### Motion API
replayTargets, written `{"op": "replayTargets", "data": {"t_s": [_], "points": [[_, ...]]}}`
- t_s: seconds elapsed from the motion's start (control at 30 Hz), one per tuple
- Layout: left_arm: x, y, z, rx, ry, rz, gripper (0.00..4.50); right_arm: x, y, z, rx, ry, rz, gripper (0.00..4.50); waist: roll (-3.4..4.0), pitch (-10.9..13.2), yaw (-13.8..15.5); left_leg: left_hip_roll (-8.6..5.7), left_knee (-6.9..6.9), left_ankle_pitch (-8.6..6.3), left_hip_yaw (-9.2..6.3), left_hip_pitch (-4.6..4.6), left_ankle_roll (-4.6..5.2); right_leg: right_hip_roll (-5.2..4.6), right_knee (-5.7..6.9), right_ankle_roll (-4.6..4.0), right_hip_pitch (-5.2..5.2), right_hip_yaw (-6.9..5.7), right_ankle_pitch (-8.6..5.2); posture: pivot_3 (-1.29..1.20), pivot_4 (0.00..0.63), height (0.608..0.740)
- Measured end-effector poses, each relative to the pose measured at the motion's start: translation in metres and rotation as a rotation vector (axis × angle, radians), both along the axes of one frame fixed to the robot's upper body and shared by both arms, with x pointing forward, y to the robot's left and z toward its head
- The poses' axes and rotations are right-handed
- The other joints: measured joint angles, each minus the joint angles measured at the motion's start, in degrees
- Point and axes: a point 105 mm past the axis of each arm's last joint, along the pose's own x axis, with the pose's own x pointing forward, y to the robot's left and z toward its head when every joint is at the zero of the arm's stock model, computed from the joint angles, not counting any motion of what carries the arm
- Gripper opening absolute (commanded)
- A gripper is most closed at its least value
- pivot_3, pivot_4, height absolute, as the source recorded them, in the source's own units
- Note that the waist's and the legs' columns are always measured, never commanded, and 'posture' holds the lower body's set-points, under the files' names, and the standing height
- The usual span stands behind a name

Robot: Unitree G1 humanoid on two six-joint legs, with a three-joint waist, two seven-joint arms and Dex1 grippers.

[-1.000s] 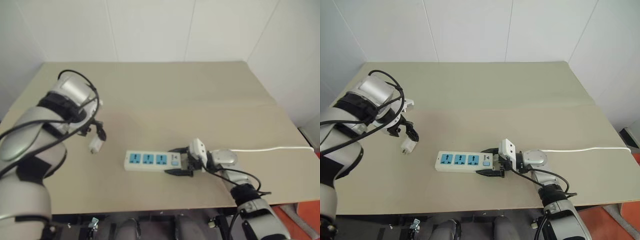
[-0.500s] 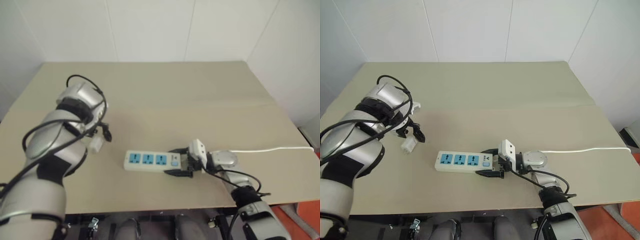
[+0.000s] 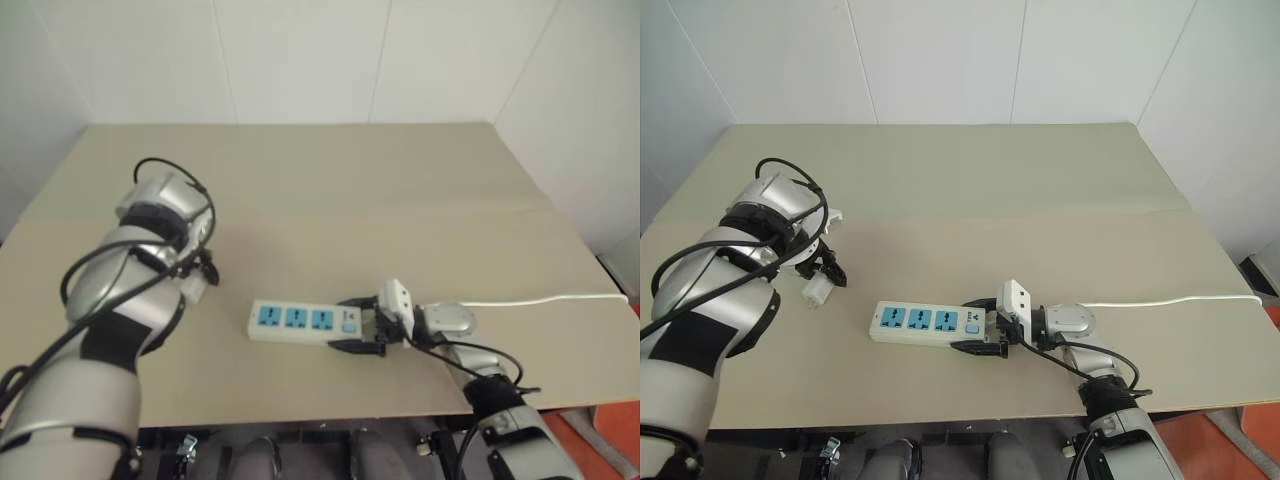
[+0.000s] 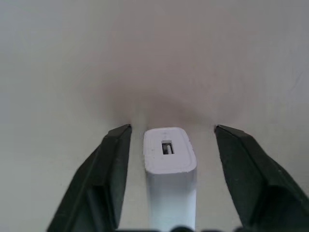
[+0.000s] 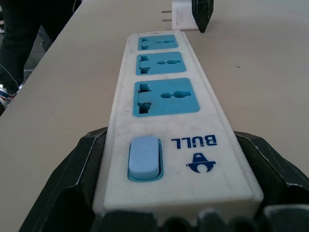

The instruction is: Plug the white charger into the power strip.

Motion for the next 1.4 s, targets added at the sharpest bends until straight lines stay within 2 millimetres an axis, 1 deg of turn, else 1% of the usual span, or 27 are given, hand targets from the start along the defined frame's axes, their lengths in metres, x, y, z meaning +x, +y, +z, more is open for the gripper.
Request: {"op": "replayTargets", "data": {"t_s": [0.1,0.33,0.43,0.53,0.63,0.7,0.77,0.83,0.87,0.9,0.97,1.0,1.03,1.1,1.13,1.3,1.4], "points": [[0.0,-0.001,0.0,-0.008,-0.001,-0.003,1.04,0.001,0.0,0.0,0.001,-0.002,-0.007,3.45,0.0,0.0,-0.02,0.0,0.0,0.0,0.0,0.0,0.0,-0.01,0.0,0.0,0.0,0.0,0.0,0.0,0.15,0.74],[0.0,-0.001,0.002,-0.013,-0.001,-0.013,1.01,0.001,0.0,0.0,0.001,-0.005,-0.013,3.45,0.0,0.0,-0.05,0.01,0.0,0.0,0.01,0.01,0.0,0.0,0.01,0.0,0.0,0.0,0.0,0.0,0.15,0.74],[0.007,-0.004,0.01,-0.053,-0.061,-0.051,1.01,0.002,0.0,0.0,0.002,-0.006,-0.014,3.45,0.0,0.0,-0.06,0.02,0.0,0.0,0.01,0.02,0.0,0.0,0.02,0.0,0.0,0.0,0.0,0.0,0.15,0.74],[0.024,-0.013,0.033,-0.132,-0.235,-0.114,1.01,0.002,0.001,0.0,0.002,-0.006,-0.014,3.45,-0.01,0.01,-0.05,0.06,0.02,0.0,0.01,0.04,-0.01,-0.02,0.03,0.0,0.0,0.0,0.01,0.0,0.15,0.74],[0.053,-0.03,0.074,-0.171,-0.621,-0.258,1.01,0.003,0.001,0.0,0.003,-0.002,-0.015,3.45,0.0,-0.02,0.01,0.12,0.01,0.0,0.03,0.17,-0.02,-0.12,0.08,-0.02,0.04,0.03,0.02,0.0,0.15,0.74],[0.06,-0.039,0.089,-0.204,-0.793,-0.278,1.01,0.004,0.002,0.0,0.004,-0.001,-0.015,3.45,-0.05,-0.05,0.01,0.13,0.05,0.0,0.03,0.16,-0.03,-0.13,0.14,-0.03,0.01,0.04,0.04,0.0,0.15,0.74],[0.063,-0.05,0.107,-0.293,-1.002,-0.287,1.01,0.004,0.002,0.0,0.004,-0.002,-0.014,3.45,-0.05,-0.07,0.0,0.13,0.09,0.0,0.03,0.11,-0.03,-0.15,0.19,-0.03,-0.03,0.06,0.05,0.0,0.15,0.74],[0.055,-0.064,0.126,-0.395,-1.217,-0.323,1.01,0.004,0.002,0.0,0.004,-0.002,-0.013,3.45,-0.05,-0.09,0.06,0.16,0.12,-0.01,0.04,0.07,-0.04,-0.16,0.21,-0.05,-0.07,0.07,0.06,0.0,0.15,0.74],[0.047,-0.072,0.135,-0.449,-1.284,-0.364,1.01,0.004,0.002,0.0,0.004,-0.002,-0.011,3.45,-0.07,-0.1,0.08,0.15,0.14,-0.01,0.07,0.01,-0.04,-0.15,0.22,-0.07,-0.13,0.07,0.08,0.0,0.15,0.74],[0.04,-0.078,0.142,-0.511,-1.304,-0.409,1.01,0.003,0.002,0.0,0.003,-0.001,-0.007,3.45,-0.07,-0.1,0.05,0.12,0.17,-0.01,0.1,-0.02,-0.04,-0.14,0.25,-0.08,-0.18,0.07,0.09,0.0,0.15,0.74],[0.013,-0.093,0.16,-0.712,-1.338,-0.595,1.01,0.002,0.003,-0.001,-0.002,0.007,0.001,3.45,-0.06,-0.1,0.0,0.11,0.16,-0.01,0.17,-0.02,-0.04,-0.14,0.31,-0.08,-0.2,0.06,0.09,0.0,0.15,0.74],[-0.003,-0.099,0.168,-0.786,-1.36,-0.707,1.01,0.002,0.003,-0.001,-0.004,0.013,0.003,3.45,-0.03,-0.13,0.01,0.11,0.15,-0.01,0.17,0.01,-0.04,-0.14,0.27,-0.08,-0.17,0.05,0.09,0.0,0.15,0.74],[-0.013,-0.104,0.171,-0.821,-1.376,-0.776,1.01,0.002,0.002,-0.001,-0.005,0.017,0.003,3.45,0.01,-0.15,0.04,0.1,0.16,-0.01,0.17,0.06,-0.04,-0.15,0.26,-0.08,-0.09,0.05,0.09,0.0,0.15,0.74],[-0.031,-0.112,0.168,-0.861,-1.384,-0.9,1.01,0.002,0.002,-0.002,-0.009,0.029,0.009,3.45,0.03,-0.16,0.06,0.09,0.15,-0.01,0.16,0.19,-0.04,-0.15,0.15,-0.08,0.11,0.05,0.08,0.0,0.15,0.74],[-0.038,-0.116,0.16,-0.884,-1.363,-0.95,1.01,0.002,0.002,-0.002,-0.01,0.033,0.013,3.45,0.03,-0.16,0.08,0.09,0.16,-0.01,0.14,0.25,-0.04,-0.13,0.12,-0.08,0.19,0.05,0.08,0.0,0.15,0.74],[-0.066,-0.129,0.138,-0.966,-1.405,-1.139,1.01,0.003,0.003,-0.002,-0.016,0.047,0.026,3.45,0.03,-0.16,-0.01,0.11,0.23,-0.01,0.14,0.27,-0.03,-0.1,0.08,-0.08,0.26,0.05,0.09,0.0,0.15,0.74],[-0.077,-0.133,0.128,-0.977,-1.39,-1.231,1.01,0.004,0.003,-0.002,-0.02,0.053,0.035,3.45,0.03,-0.16,-0.03,0.12,0.22,-0.01,0.13,0.28,-0.03,-0.08,0.07,-0.08,0.27,0.05,0.08,0.0,0.15,0.74]]}}
